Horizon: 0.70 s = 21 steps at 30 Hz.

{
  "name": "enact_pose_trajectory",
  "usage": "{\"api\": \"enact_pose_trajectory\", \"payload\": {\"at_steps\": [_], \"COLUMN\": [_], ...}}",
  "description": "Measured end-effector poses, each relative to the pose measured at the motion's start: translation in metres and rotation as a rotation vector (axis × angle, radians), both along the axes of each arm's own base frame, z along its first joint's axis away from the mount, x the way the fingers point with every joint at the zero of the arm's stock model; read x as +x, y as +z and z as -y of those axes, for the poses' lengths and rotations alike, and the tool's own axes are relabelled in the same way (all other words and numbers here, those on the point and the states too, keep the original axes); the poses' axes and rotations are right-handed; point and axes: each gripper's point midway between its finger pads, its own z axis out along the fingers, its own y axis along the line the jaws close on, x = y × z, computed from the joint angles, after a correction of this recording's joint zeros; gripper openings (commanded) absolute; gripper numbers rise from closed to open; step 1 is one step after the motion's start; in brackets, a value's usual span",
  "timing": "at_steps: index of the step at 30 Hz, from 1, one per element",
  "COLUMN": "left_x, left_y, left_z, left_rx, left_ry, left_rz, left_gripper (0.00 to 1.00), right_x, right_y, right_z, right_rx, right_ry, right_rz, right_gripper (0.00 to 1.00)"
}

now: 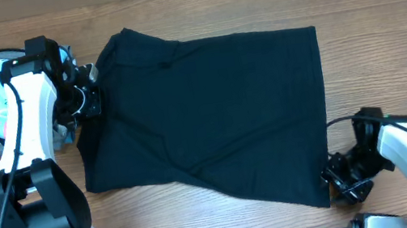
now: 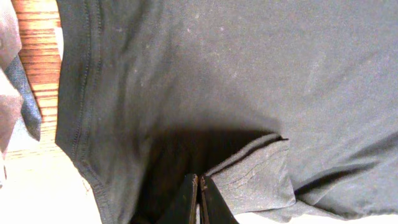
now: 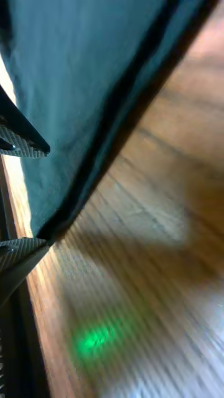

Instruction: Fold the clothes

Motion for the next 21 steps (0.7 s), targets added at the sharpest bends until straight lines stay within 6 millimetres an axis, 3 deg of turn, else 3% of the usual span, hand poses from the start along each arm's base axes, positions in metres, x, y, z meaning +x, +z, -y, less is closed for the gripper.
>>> {"api": "enact_pose_trajectory", "payload": {"at_steps": [7,12,16,21], "left_x": [0.001,0.002,0.002,0.002], "left_y": [0.0,0.0,0.0,0.0], "left_z": [0.0,0.0,0.0,-0.001], "left_rx": [0.001,0.001,0.001,0.003], "left_ry": [0.0,0.0,0.0,0.0], "left_rz": [0.004,0.006,0.006,0.006], "left_gripper": [0.04,0.04,0.04,0.04], "right_x": [-0.025,-0.023,-0.019,-0.013], "right_y": [-0.012,-0.013,-0.013,-0.011], "right_z": [-0.008,-0.009,-0.01,-0.01], "right_rx": [0.0,0.0,0.008,0.012], "right_ry": [0.008,0.001,-0.002,-0.001], "right_rz": [-0.063,-0.056,-0.037,-0.022], "right_gripper": [0.34,0.14,0.05,0.04]}}
